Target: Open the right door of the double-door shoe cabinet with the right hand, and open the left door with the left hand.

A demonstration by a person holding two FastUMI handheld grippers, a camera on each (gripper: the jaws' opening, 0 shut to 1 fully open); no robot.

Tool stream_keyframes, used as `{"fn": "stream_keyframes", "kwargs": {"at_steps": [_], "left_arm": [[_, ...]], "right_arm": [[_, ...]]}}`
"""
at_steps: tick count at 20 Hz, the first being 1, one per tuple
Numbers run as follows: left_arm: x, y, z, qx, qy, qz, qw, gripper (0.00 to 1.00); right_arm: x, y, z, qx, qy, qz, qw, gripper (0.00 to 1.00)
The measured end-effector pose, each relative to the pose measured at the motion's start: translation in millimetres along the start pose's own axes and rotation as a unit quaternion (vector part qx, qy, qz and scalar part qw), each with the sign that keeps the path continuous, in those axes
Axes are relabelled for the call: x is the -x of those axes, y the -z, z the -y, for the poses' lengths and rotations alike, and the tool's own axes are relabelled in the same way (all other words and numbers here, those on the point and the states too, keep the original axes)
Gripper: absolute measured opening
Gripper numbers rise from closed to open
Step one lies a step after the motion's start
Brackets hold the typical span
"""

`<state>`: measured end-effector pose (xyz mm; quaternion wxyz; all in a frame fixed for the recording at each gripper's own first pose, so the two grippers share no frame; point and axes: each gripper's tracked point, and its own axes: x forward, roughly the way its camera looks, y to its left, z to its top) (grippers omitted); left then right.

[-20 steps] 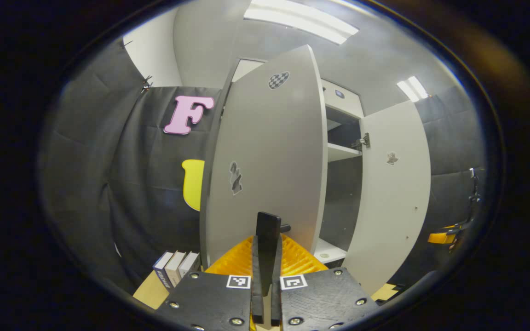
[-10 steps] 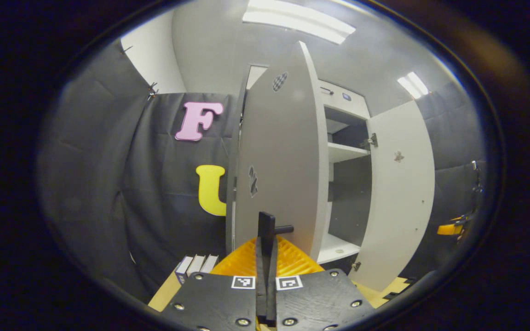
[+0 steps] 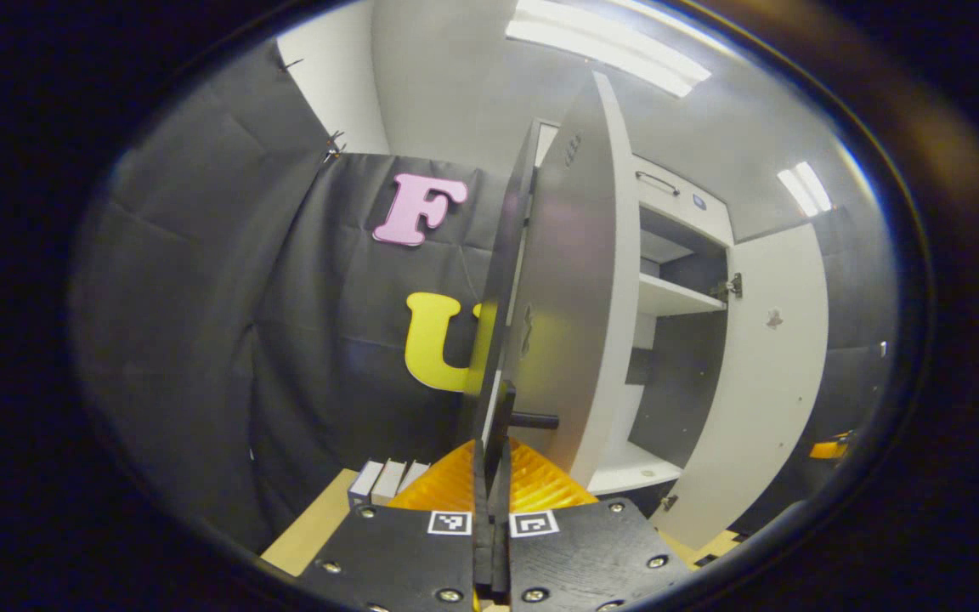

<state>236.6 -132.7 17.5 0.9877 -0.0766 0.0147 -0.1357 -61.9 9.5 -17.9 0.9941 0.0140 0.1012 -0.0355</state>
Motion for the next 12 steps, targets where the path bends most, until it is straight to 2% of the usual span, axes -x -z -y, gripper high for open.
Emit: {"fn": "stream_keyframes", "kwargs": {"at_steps": [7, 12], "left_arm": [[3, -1, -3, -0.055, -0.027, -0.011, 0.998, 0.01], [11, -15, -12, -0.027, -0.045, 0.005, 0.999, 0.02]], "right_arm": [[0, -4, -11, -0.002, -0.007, 0.003, 1.0, 0.98], [0, -11, -32, 0.005, -0.024, 0.013, 1.0, 0.98]]}}
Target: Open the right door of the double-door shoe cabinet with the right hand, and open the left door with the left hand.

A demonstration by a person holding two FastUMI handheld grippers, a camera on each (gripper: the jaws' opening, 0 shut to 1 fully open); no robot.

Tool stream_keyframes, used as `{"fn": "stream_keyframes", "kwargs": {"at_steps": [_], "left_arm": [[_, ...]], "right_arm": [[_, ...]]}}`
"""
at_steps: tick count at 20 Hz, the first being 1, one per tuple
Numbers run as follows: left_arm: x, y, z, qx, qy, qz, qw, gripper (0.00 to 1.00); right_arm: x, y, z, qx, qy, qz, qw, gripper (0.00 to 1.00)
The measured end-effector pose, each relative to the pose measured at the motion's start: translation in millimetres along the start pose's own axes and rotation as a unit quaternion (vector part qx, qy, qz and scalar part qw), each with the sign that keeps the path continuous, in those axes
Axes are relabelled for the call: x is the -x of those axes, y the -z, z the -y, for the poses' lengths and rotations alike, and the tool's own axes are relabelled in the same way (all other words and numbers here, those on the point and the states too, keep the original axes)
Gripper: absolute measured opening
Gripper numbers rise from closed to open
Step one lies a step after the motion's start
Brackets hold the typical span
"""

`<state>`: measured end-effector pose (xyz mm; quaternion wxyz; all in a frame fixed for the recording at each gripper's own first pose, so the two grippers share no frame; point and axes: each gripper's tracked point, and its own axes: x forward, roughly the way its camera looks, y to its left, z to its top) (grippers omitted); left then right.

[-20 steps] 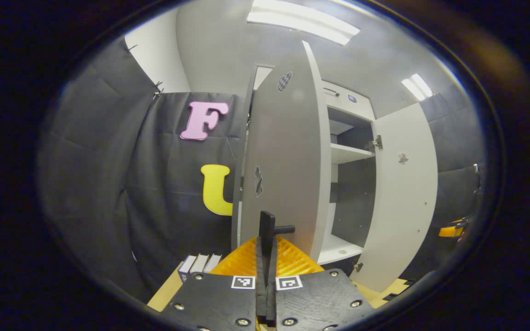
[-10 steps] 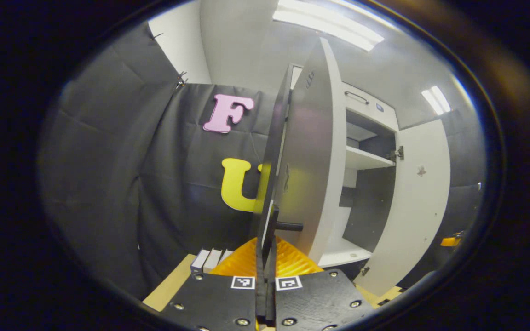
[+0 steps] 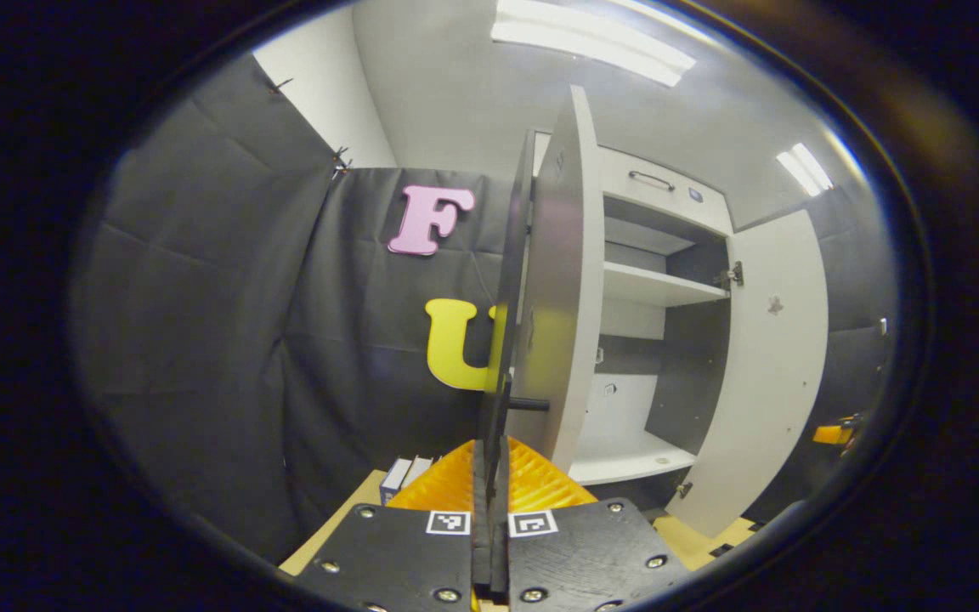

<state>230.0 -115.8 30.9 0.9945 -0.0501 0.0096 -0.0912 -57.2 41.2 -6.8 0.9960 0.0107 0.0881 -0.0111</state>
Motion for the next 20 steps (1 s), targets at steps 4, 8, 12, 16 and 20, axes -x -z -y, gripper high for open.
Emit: {"fn": "stream_keyframes", "kwargs": {"at_steps": [4, 8, 12, 16, 20], "left_arm": [[14, -4, 0, 0.015, -0.017, 0.016, 1.0, 0.0], [31, 3, 4, -0.01, -0.041, 0.03, 0.999, 0.04], [45, 17, 18, -0.025, -0.045, 0.029, 0.998, 0.47], [46, 58, 52, -0.037, -0.011, 0.008, 0.999, 0.95], [54, 108, 80, -0.065, 0.0, -0.033, 0.997, 0.96]], "right_arm": [[-9, -14, -25, -0.007, -0.024, 0.018, 1.0, 0.98], [-9, -23, -52, -0.013, -0.044, 0.041, 0.998, 0.98], [-10, -18, -63, -0.029, -0.038, 0.052, 0.998, 0.98], [-17, 15, -63, -0.056, -0.028, 0.015, 0.998, 0.98], [-11, 26, -49, -0.036, 0.011, 0.02, 0.999, 0.98]]}}
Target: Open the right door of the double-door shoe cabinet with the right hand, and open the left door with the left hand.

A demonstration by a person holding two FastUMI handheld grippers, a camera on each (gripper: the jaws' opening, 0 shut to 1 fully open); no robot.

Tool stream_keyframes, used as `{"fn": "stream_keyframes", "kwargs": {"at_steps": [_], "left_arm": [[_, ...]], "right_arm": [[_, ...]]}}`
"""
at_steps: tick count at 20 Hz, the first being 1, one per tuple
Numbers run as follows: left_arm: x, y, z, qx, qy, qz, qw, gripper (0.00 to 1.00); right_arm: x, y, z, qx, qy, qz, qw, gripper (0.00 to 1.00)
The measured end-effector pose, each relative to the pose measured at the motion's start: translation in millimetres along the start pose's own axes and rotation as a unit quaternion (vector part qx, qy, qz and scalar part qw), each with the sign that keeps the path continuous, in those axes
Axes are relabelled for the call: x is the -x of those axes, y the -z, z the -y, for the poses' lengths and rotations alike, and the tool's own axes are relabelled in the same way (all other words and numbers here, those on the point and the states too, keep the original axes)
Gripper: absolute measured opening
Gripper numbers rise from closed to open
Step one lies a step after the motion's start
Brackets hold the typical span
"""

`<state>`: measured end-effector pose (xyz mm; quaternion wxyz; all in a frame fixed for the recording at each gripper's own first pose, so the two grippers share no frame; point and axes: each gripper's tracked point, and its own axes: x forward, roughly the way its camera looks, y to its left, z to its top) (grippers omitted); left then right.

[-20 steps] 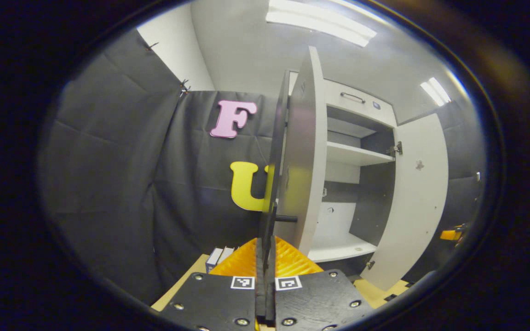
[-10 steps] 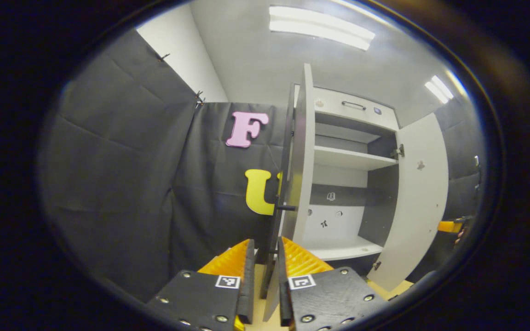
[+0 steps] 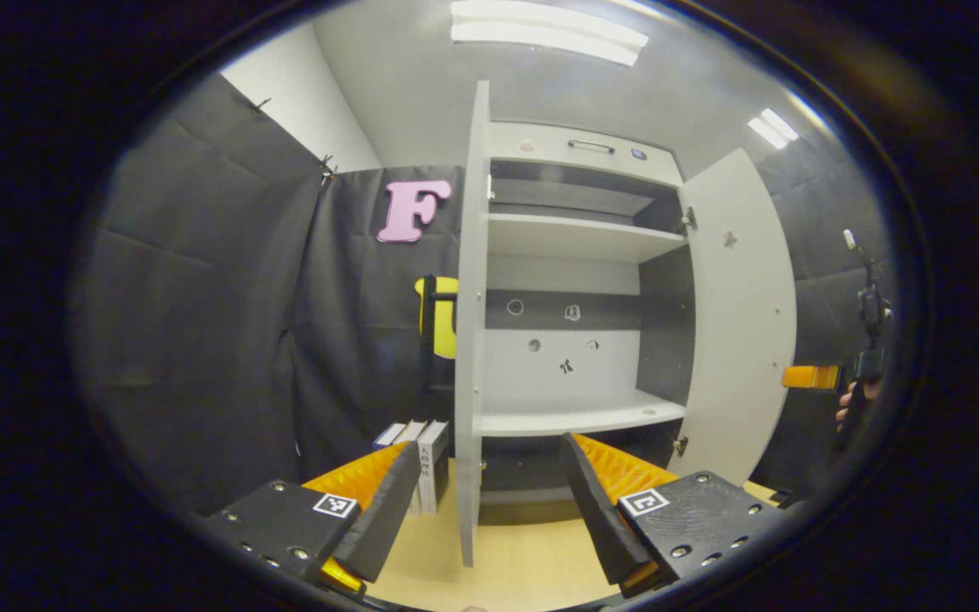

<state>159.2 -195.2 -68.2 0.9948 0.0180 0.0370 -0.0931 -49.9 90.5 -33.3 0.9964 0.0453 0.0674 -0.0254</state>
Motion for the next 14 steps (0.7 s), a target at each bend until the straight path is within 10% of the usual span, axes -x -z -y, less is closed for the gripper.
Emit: {"fn": "stream_keyframes", "kwargs": {"at_steps": [14], "left_arm": [[10, 61, 17, 0.02, -0.033, -0.02, 0.999, 0.95]], "right_arm": [[8, 67, 33, -0.017, 0.063, -0.004, 0.998, 0.98]]}}
